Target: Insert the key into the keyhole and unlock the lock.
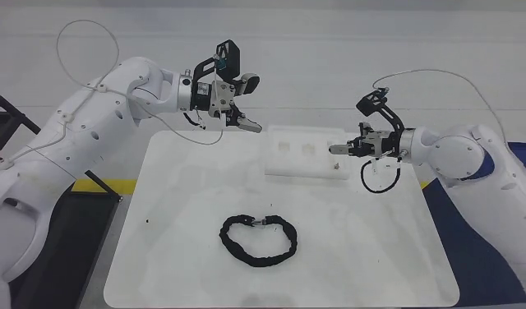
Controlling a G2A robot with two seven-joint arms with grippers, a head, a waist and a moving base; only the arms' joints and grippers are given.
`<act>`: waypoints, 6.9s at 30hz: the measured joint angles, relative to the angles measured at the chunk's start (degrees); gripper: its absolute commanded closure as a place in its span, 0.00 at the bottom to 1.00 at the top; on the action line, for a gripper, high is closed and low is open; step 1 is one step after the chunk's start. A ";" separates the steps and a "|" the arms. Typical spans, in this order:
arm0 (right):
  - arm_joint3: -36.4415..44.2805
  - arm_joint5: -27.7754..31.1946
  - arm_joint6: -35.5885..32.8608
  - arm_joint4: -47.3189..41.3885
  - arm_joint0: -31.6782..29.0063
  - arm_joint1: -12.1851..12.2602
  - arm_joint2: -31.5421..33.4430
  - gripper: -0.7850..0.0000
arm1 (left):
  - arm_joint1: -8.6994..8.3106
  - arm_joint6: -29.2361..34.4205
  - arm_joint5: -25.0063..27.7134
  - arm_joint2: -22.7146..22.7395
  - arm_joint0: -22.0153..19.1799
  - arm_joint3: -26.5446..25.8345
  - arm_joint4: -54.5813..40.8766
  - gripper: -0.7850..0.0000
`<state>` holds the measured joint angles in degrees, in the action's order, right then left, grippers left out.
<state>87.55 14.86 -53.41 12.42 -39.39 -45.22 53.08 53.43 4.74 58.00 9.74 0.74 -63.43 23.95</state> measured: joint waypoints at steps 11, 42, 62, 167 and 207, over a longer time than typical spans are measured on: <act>-12.58 -3.58 0.99 -0.60 6.22 -4.58 -7.74 0.00 | 0.00 0.00 0.00 0.00 0.00 0.00 0.00 0.00; -48.13 -13.55 -4.39 -4.18 20.73 -22.81 -25.58 0.00 | 0.00 0.00 0.00 0.00 0.00 0.00 0.00 0.00; -55.16 -10.74 -4.51 -5.98 21.17 -27.32 -26.96 0.00 | 0.00 0.00 0.00 0.00 0.00 0.00 0.00 0.00; -48.66 -10.31 -10.41 11.98 20.33 -29.05 -17.16 1.00 | 0.00 0.00 0.00 0.00 0.00 0.00 0.00 0.00; 3.38 -2.98 -12.76 -12.27 -20.82 -12.00 32.53 1.00 | 0.00 0.00 0.00 0.00 0.00 0.00 0.00 0.00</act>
<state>90.93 11.88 -66.16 0.16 -60.21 -57.23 85.61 53.43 4.74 58.00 9.74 0.74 -63.43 23.95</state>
